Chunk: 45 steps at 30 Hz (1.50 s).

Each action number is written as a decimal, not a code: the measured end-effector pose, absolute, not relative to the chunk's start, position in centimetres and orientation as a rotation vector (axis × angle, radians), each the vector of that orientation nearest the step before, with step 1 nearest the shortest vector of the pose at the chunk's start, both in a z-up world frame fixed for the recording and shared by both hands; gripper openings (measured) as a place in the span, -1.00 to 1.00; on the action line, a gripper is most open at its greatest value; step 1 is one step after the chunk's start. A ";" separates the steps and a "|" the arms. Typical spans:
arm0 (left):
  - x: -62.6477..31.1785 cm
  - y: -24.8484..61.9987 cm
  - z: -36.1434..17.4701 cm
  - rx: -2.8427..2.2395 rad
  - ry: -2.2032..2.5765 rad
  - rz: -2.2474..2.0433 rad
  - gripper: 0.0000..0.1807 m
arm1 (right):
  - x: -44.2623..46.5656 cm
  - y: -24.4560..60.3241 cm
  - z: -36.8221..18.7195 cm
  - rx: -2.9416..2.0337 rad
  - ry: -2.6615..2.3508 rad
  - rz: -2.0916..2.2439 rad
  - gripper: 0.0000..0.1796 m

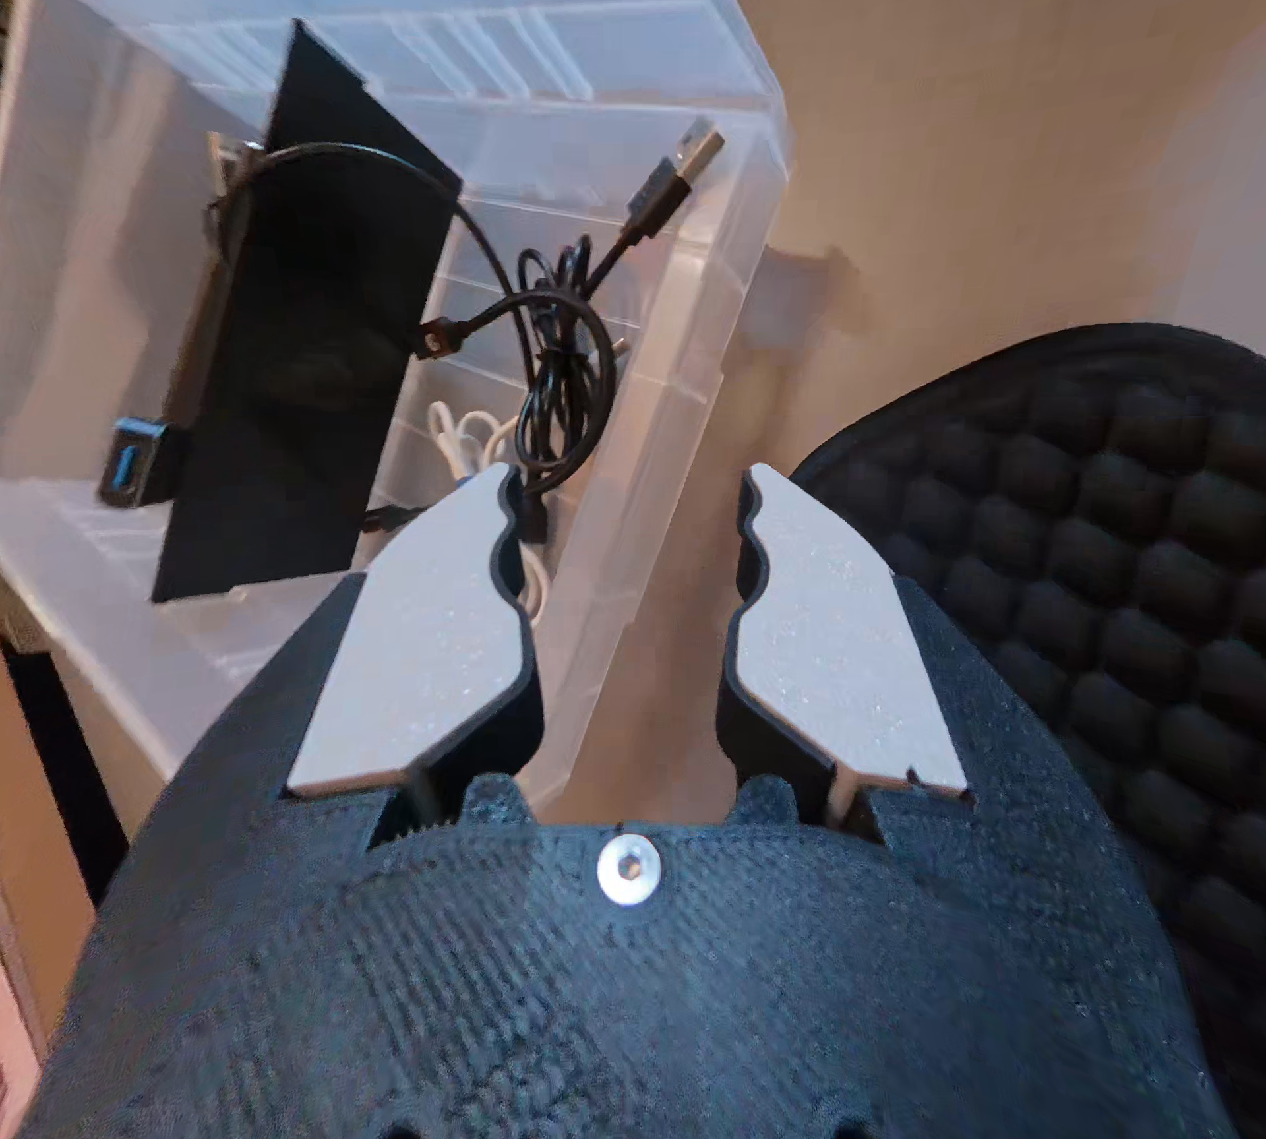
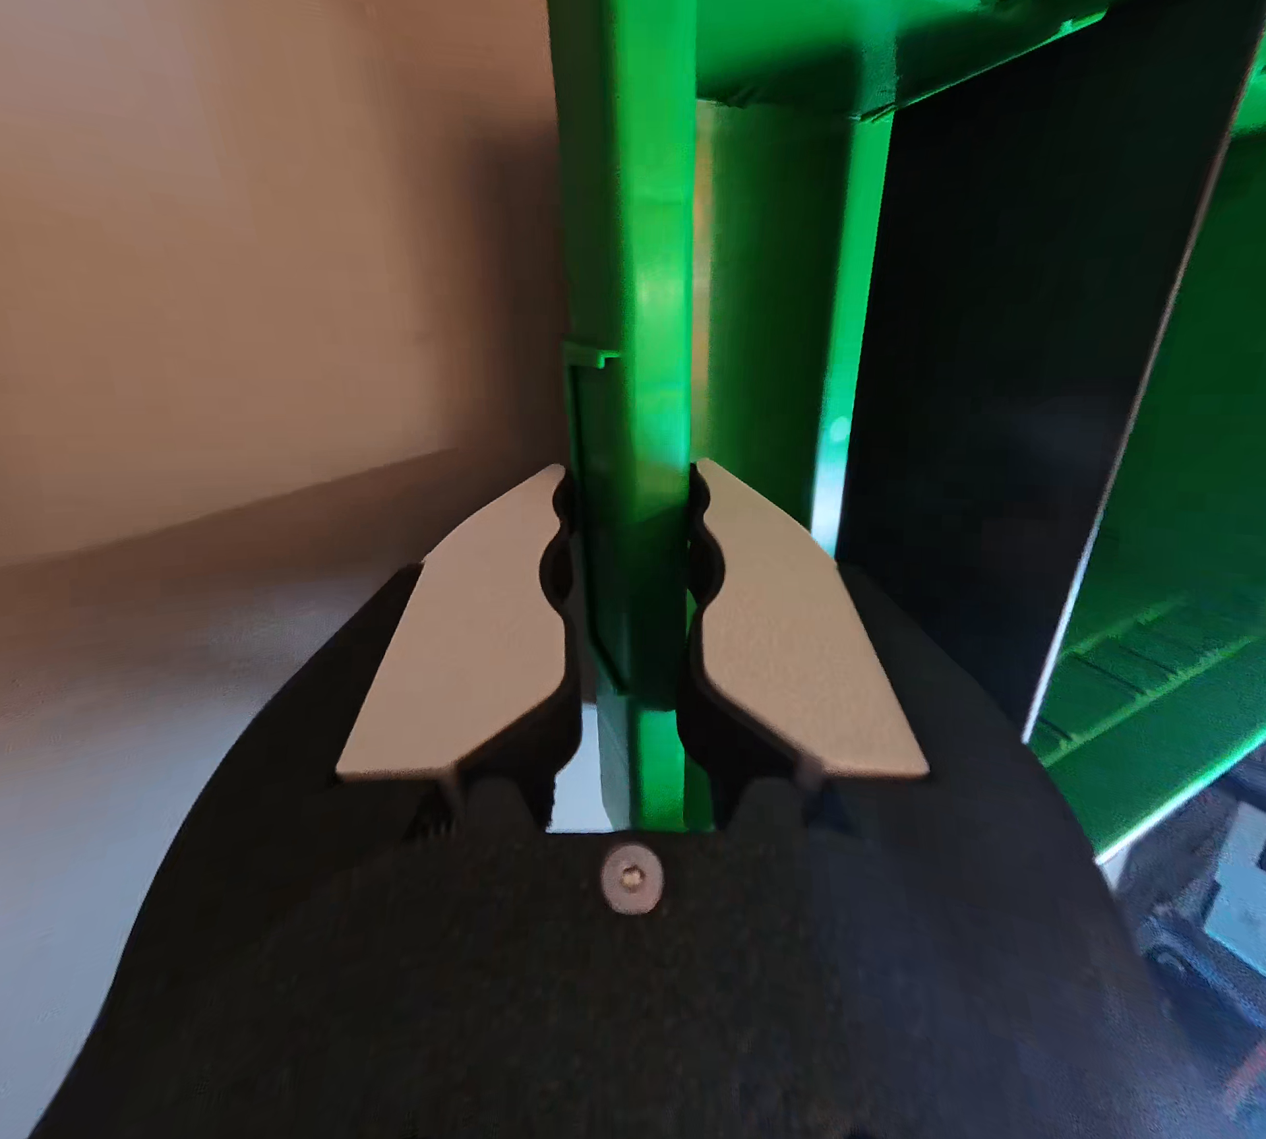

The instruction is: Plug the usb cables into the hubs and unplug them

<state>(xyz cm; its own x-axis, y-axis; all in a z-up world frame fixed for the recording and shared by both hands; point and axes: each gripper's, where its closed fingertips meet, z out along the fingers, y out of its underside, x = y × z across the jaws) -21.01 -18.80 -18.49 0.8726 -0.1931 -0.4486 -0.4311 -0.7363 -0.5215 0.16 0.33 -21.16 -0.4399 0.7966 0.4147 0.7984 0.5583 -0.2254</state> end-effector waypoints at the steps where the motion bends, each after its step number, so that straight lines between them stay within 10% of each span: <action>1: -21.0 -18.4 -19.1 -2.421 0.476 0.480 -0.36 | 1.9 1.1 -21.1 -1.285 -2.305 -0.025 -0.68; 9: -20.8 -16.1 -21.0 -2.502 0.671 0.569 -0.64 | 12.5 7.9 -21.5 -1.363 -2.227 -0.130 -0.67; 28: -20.5 -8.4 -20.4 -2.379 0.514 0.570 -0.52 | 9.9 12.0 -14.0 -1.454 -1.498 0.436 -0.56; 45: -32.9 -9.6 -8.0 -2.287 0.140 0.661 -0.61 | 10.2 10.6 -12.9 -1.348 -1.300 0.781 -0.64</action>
<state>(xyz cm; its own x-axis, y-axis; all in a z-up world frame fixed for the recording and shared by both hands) -32.94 -9.58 -7.96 0.8614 0.0928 -0.4994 -0.2879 -0.7209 -0.6305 10.19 10.56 -12.90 0.1941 0.9592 0.2057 0.2693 0.1496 -0.9514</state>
